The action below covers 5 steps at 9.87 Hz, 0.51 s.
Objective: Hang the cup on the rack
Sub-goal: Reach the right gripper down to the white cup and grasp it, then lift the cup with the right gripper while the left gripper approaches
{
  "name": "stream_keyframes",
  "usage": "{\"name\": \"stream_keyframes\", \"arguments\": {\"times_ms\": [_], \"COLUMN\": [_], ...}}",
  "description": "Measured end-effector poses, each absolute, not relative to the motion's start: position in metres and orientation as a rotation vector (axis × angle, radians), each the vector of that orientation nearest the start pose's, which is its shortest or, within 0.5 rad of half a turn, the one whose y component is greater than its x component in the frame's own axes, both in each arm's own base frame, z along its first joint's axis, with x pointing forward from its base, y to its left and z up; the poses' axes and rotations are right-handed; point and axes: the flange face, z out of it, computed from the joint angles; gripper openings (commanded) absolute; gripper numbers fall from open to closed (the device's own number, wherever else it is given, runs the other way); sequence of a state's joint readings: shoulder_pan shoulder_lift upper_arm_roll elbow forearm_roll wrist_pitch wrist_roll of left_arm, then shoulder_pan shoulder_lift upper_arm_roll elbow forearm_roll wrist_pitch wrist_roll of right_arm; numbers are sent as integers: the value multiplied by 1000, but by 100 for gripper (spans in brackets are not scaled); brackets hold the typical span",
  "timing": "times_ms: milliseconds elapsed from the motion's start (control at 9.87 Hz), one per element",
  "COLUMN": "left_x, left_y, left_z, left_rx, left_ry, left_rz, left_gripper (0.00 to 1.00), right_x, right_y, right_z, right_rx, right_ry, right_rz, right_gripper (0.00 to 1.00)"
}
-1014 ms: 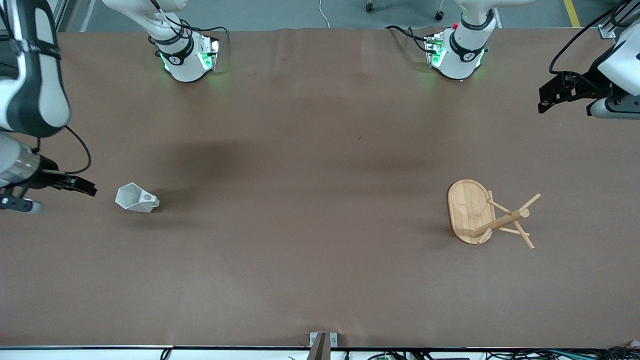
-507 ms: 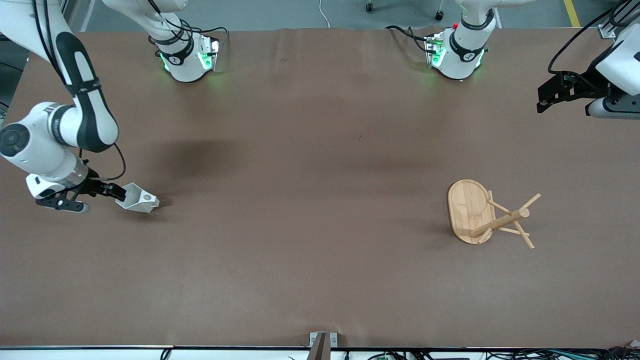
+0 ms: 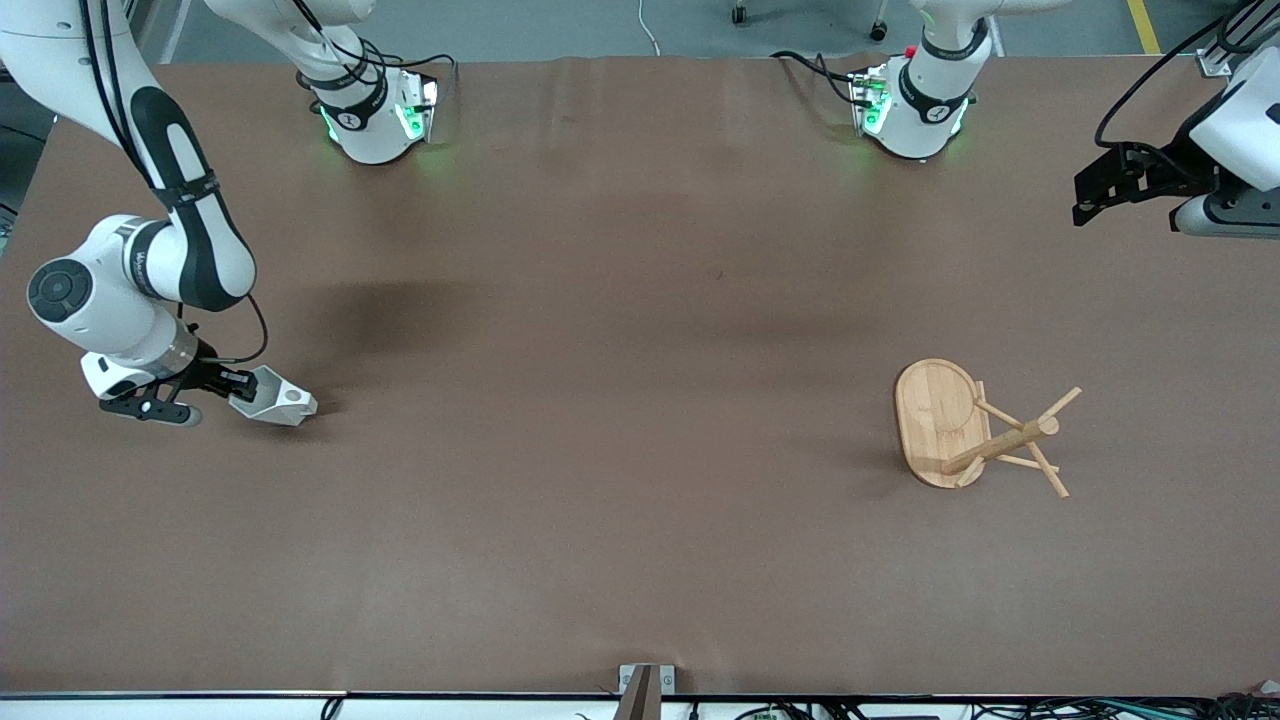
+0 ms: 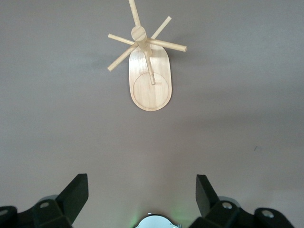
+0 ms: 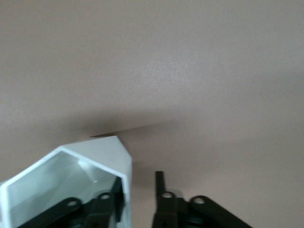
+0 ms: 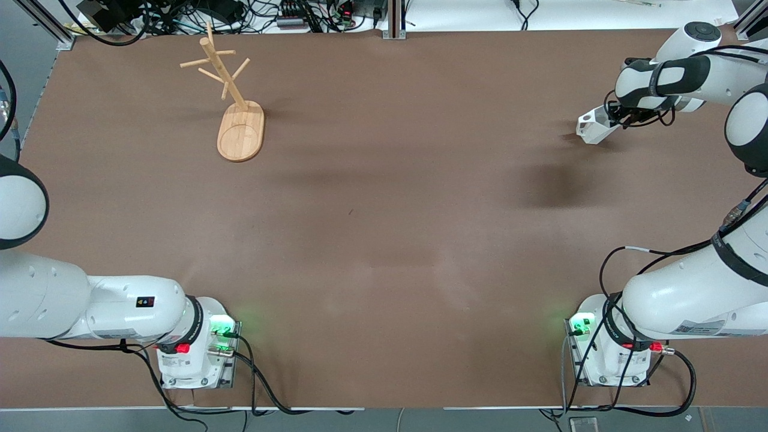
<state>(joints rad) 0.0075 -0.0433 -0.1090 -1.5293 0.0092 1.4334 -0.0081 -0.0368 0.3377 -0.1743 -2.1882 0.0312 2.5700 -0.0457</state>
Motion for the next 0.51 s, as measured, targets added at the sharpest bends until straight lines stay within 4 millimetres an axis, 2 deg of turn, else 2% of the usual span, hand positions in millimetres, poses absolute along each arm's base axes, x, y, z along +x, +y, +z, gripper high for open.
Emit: {"name": "stream_keyframes", "arguments": {"times_ms": [304, 405, 507], "left_x": [524, 524, 524], "left_y": [-53, -53, -53], "left_z": [655, 655, 655], "left_rx": [-3121, -3121, -3121], "left_ry": [142, 141, 141], "left_rz": [81, 81, 81], "left_gripper": [100, 100, 100], "right_x": [557, 561, 573], "right_y": [-110, -108, -106], "right_z": [241, 248, 268], "right_rx": [-3142, -3135, -3116], "right_ry": [269, 194, 120], "right_rz": [-40, 45, 142], "right_gripper": [1, 1, 1]}}
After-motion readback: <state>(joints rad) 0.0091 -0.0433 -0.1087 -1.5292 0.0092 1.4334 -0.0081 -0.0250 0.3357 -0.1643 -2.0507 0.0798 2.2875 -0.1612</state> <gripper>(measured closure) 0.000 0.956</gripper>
